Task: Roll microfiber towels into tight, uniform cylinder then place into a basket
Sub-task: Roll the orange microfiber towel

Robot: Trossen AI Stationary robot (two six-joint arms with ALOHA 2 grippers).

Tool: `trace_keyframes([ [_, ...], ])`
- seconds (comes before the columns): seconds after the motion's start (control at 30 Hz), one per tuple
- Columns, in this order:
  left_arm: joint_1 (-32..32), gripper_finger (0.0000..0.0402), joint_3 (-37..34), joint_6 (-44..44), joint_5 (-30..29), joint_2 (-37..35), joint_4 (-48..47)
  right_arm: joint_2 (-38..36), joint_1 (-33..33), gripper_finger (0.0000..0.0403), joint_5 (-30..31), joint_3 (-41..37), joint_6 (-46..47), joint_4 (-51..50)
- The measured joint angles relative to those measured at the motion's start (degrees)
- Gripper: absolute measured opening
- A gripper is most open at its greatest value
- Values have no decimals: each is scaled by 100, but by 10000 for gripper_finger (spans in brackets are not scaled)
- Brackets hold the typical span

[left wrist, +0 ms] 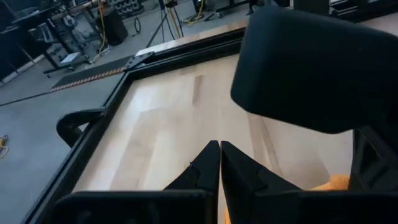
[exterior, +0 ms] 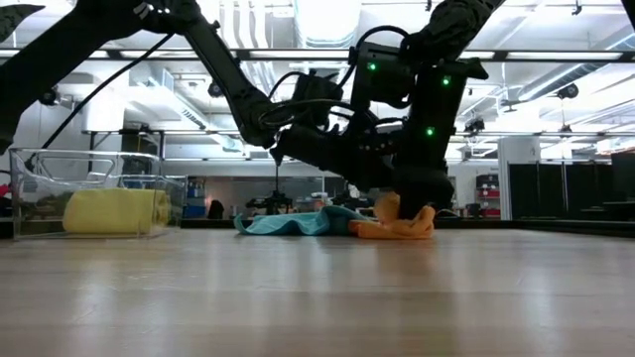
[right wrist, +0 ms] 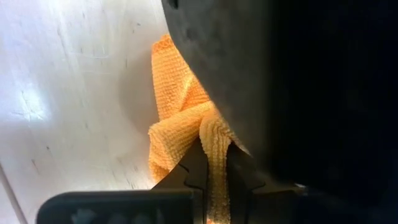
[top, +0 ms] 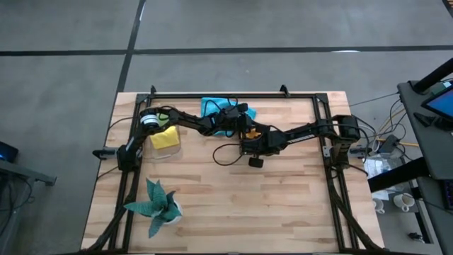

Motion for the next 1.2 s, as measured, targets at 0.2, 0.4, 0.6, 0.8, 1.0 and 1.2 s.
trace_keyframes([
  [0.2,-2,0,0,-205,502,-4,-372,-4,10,18,-31,2,-88,61],
  [0.4,-11,0,0,-259,652,-83,-904,1,5,18,-54,6,-58,111],
  [0.6,-16,0,-124,-198,690,-133,-1403,7,-6,18,-9,-39,-56,-139],
  [0.8,3,0,-471,-65,524,-178,-1333,7,-34,18,62,-74,24,-132],
  [1.0,4,0,-921,-68,444,-168,-537,3,-47,24,51,-80,150,-96],
  [1.2,9,0,-1314,-83,369,-160,72,2,-47,66,32,61,261,-118],
])
